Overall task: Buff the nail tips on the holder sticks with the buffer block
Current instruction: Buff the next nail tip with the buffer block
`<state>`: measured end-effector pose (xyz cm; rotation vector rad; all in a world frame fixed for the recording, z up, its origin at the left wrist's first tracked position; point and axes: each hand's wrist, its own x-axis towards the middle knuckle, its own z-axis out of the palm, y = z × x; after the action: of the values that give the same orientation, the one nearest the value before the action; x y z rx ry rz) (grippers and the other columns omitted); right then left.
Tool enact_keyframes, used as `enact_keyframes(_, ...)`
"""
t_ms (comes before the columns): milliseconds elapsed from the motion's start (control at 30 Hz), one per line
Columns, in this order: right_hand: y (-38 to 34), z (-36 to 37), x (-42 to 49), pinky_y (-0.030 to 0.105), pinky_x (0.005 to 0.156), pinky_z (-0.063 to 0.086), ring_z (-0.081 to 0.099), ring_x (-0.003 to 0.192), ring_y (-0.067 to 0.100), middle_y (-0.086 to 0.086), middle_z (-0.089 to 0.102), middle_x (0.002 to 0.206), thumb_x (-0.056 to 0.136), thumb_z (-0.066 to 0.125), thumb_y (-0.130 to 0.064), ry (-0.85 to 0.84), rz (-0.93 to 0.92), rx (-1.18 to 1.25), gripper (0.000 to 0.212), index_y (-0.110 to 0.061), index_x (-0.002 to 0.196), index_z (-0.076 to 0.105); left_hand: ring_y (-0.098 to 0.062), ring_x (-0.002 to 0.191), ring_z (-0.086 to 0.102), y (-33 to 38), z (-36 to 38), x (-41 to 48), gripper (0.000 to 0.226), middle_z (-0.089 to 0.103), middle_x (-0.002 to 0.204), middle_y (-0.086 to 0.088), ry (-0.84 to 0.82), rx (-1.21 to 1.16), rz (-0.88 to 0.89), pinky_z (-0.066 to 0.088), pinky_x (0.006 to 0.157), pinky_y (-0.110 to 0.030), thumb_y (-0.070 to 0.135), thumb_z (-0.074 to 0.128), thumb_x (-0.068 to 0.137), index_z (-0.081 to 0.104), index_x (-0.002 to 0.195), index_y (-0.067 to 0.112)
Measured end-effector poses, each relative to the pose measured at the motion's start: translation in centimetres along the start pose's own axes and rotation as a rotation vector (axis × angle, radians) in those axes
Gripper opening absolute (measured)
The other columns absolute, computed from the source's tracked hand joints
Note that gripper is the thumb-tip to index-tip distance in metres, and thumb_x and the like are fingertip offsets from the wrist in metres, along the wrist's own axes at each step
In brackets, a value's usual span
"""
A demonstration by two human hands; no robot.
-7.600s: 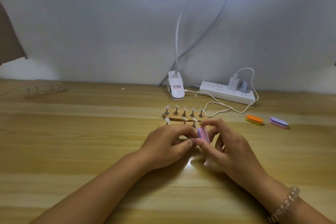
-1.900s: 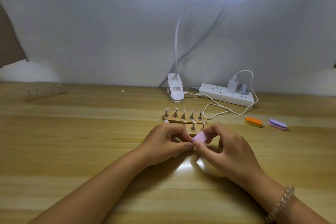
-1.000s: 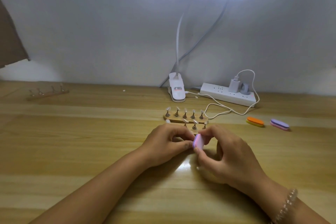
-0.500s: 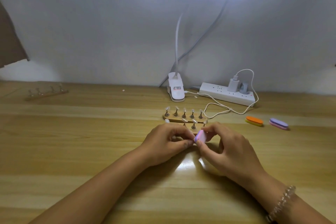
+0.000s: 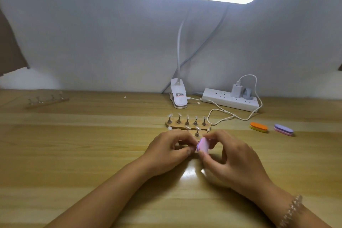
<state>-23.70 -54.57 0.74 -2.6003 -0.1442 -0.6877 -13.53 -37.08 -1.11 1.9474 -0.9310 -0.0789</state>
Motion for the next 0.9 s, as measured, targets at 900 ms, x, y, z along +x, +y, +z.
enact_keyframes(900,0.5,0.3,0.1,0.030,0.065,0.048,0.057,0.081,0.000,-0.021,0.059,0.091,0.080,0.062,-0.051,-0.008,0.037,0.002,0.024,-0.034,0.096,0.055,-0.003,0.085,0.065,0.0,0.0,0.0,0.013,0.072,0.089,0.012,-0.007,0.008,-0.010,0.050,0.075,-0.029,0.012,0.068,0.089,0.076,0.095,0.020)
